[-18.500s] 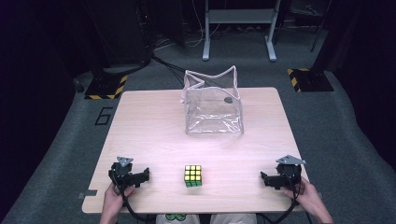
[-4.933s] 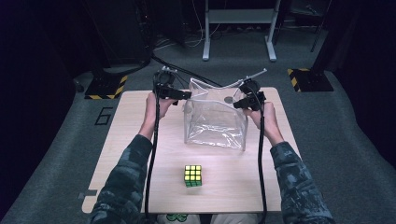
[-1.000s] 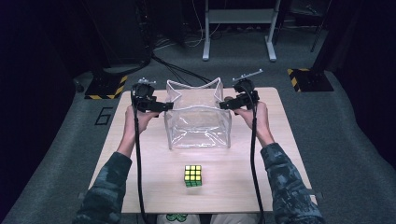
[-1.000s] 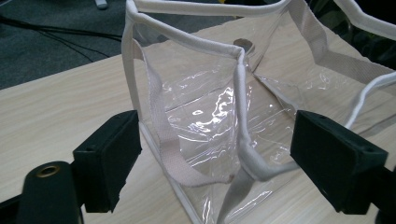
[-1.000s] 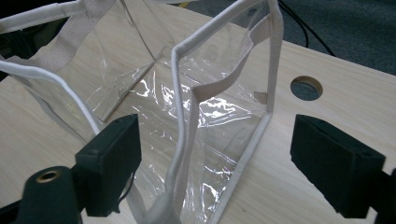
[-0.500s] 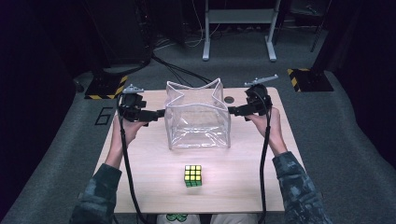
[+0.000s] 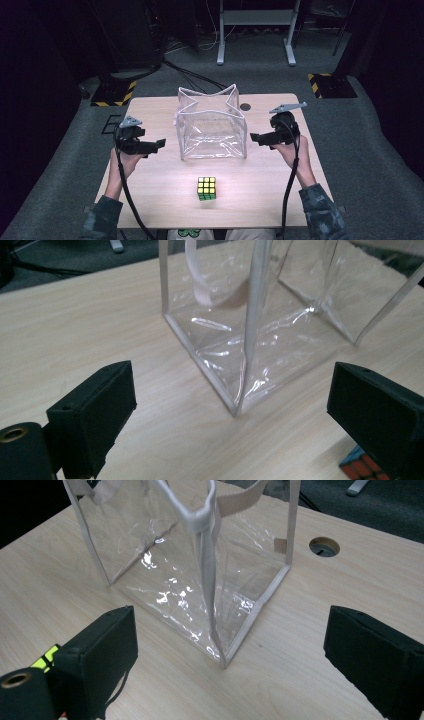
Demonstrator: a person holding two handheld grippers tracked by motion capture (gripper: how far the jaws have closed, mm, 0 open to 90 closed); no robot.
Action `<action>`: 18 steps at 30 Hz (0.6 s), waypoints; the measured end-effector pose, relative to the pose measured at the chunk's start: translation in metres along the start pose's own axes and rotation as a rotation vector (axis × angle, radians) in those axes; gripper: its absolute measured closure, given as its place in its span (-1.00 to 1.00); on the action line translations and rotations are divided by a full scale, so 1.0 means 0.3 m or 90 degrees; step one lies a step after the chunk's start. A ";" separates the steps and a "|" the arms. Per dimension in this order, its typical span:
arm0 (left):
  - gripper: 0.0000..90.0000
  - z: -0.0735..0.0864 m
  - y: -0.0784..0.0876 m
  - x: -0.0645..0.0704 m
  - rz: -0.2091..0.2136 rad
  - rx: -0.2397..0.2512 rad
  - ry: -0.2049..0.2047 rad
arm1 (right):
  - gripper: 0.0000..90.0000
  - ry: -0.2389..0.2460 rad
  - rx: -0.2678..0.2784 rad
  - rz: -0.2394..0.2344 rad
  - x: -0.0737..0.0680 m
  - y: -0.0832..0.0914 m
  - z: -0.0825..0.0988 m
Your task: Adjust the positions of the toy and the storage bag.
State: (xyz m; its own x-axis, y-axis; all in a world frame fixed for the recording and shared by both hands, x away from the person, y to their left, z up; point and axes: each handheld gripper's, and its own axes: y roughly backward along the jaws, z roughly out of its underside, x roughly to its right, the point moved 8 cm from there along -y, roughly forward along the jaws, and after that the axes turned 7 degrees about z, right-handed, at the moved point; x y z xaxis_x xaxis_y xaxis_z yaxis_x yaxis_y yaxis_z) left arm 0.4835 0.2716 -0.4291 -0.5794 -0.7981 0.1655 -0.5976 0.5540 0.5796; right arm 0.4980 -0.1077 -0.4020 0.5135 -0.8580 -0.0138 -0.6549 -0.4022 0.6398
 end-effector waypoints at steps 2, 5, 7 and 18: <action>-0.87 0.045 -0.005 -0.004 -0.005 -0.006 0.005 | -0.86 0.000 0.000 0.002 -0.011 0.000 0.032; -0.88 0.117 -0.018 -0.012 -0.015 -0.016 0.011 | -0.84 0.007 -0.002 0.000 -0.025 -0.004 0.084; -0.89 0.161 -0.027 -0.015 -0.017 -0.019 0.020 | -0.85 0.010 -0.001 -0.002 -0.035 -0.013 0.119; -0.98 0.419 -0.088 -0.077 -0.049 -0.056 0.056 | -0.96 0.025 -0.023 -0.002 -0.107 -0.087 0.315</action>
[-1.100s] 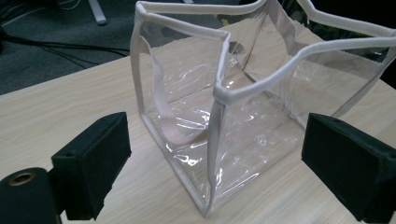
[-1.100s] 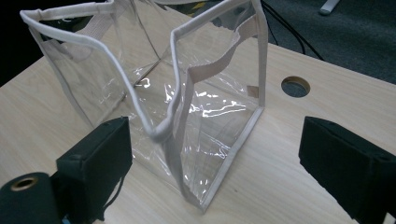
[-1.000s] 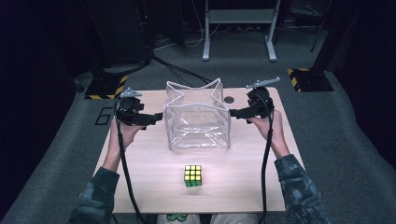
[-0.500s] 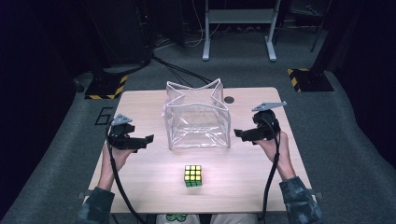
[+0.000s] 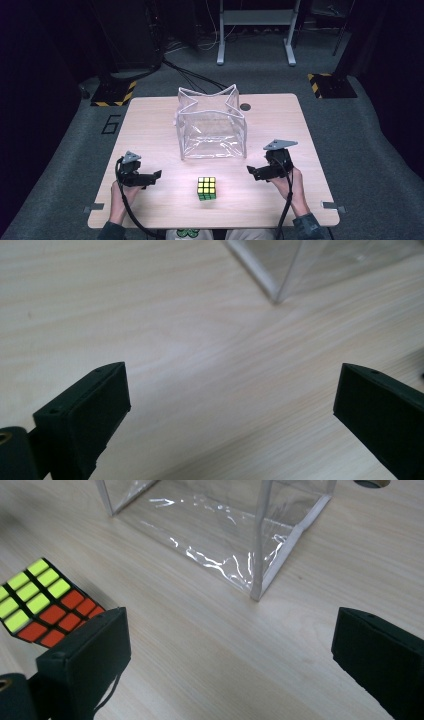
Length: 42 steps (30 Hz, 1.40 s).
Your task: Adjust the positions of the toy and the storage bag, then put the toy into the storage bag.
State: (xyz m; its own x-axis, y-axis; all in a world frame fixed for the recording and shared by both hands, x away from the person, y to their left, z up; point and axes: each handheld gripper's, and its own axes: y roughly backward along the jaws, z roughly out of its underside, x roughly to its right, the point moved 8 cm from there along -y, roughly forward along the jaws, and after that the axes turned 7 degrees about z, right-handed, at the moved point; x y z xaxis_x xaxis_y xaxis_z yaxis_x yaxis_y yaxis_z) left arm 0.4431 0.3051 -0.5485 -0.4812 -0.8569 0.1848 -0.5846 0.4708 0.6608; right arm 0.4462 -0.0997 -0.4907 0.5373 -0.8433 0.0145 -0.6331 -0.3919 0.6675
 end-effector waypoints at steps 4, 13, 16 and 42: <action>-1.00 0.071 -0.023 -0.034 -0.010 0.005 0.001 | -0.97 0.004 -0.011 -0.004 -0.024 -0.026 0.053; -1.00 0.118 -0.030 -0.064 -0.036 0.006 -0.019 | -0.99 0.002 -0.014 -0.014 -0.073 -0.047 0.114; -1.00 0.126 -0.039 -0.063 -0.051 -0.018 -0.033 | -0.98 -0.004 -0.009 -0.020 -0.087 -0.049 0.123; -0.93 0.114 -0.041 -0.088 -0.091 -0.006 -0.001 | -0.96 0.045 -0.043 -0.055 -0.216 -0.111 0.127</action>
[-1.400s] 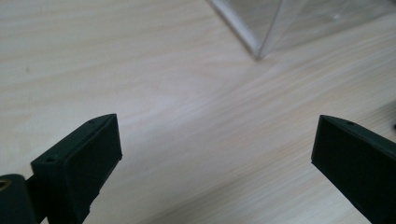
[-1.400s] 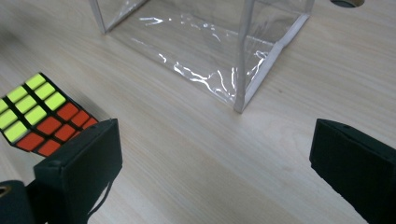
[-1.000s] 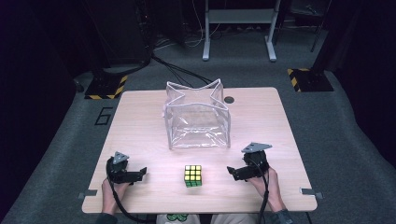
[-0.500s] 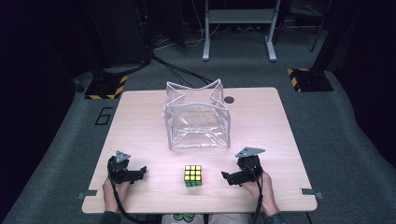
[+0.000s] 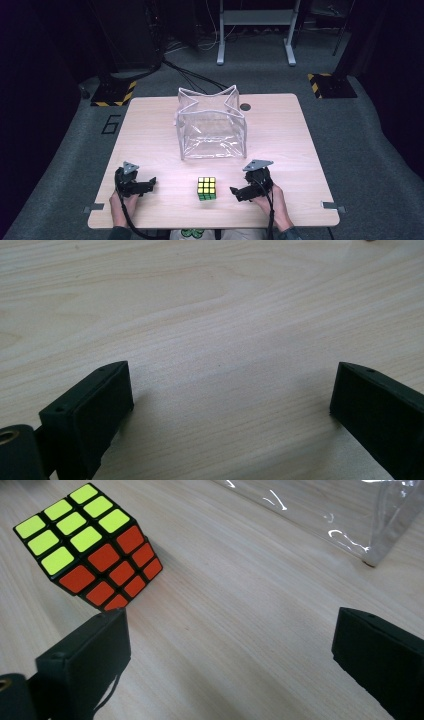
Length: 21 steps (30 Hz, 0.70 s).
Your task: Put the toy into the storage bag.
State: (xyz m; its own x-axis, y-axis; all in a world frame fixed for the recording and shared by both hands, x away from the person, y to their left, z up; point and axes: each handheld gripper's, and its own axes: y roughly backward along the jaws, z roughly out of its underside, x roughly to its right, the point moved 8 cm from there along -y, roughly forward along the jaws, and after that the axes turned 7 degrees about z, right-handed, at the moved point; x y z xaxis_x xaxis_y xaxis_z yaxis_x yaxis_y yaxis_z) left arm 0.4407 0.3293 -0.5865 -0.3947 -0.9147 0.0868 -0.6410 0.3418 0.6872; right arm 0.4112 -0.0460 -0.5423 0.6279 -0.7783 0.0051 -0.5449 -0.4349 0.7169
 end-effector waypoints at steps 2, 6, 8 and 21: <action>-0.92 0.000 -0.001 0.001 0.001 0.001 0.005 | -0.96 0.005 -0.007 -0.001 -0.012 -0.002 -0.005; -0.92 0.000 -0.001 0.000 0.001 0.002 0.006 | -0.97 0.016 -0.009 0.002 -0.028 -0.008 -0.018; -0.92 0.000 -0.001 0.002 0.002 0.003 0.009 | -0.97 0.020 -0.008 0.000 -0.034 -0.017 -0.023; -0.91 -0.001 -0.001 0.000 0.000 0.005 0.008 | -0.98 0.071 -0.021 -0.027 -0.118 -0.058 -0.038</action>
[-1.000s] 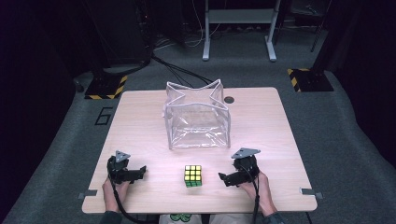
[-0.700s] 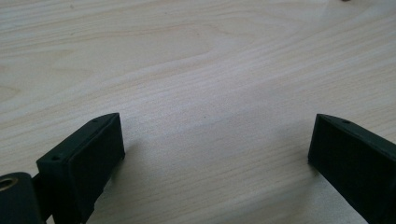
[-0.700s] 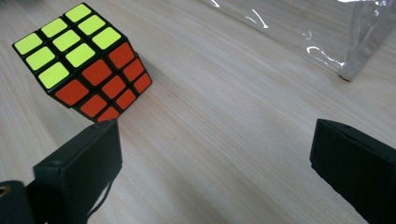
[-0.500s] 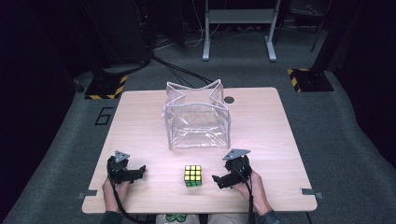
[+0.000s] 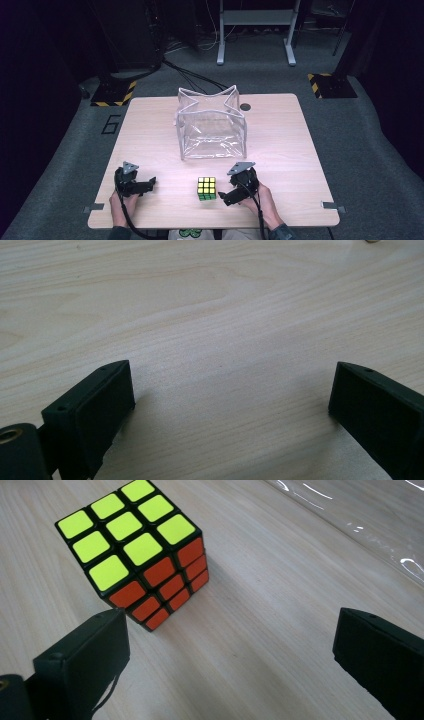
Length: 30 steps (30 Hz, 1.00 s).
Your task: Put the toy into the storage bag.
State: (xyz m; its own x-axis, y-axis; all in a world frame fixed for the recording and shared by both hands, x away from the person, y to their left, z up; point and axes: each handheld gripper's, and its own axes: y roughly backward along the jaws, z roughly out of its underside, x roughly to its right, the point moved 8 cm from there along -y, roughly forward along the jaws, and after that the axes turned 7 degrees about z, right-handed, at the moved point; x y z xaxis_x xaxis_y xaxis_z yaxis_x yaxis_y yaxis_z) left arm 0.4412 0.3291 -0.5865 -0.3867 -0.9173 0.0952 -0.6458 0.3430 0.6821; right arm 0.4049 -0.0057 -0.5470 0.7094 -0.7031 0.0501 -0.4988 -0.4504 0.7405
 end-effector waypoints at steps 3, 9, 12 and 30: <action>-0.91 0.000 0.000 0.000 0.000 0.000 0.000 | -0.99 0.012 -0.005 -0.008 -0.019 -0.009 -0.003; -0.91 0.000 0.000 0.000 0.000 0.000 0.000 | -0.99 0.014 -0.003 -0.034 -0.053 -0.022 -0.025; -0.91 0.000 0.000 0.000 0.000 0.000 0.000 | -1.00 0.030 0.001 -0.043 -0.072 -0.034 -0.041; -0.90 0.000 0.000 0.001 0.001 0.000 -0.001 | -1.00 0.090 -0.027 -0.077 -0.145 -0.129 -0.089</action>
State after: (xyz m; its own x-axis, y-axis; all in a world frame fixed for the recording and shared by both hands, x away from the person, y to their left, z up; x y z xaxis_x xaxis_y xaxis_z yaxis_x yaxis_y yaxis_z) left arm 0.4411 0.3288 -0.5864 -0.3883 -0.9166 0.0953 -0.6457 0.3444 0.6815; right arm 0.4065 0.0570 -0.5599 0.8268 -0.5602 0.0503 -0.3866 -0.5011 0.7743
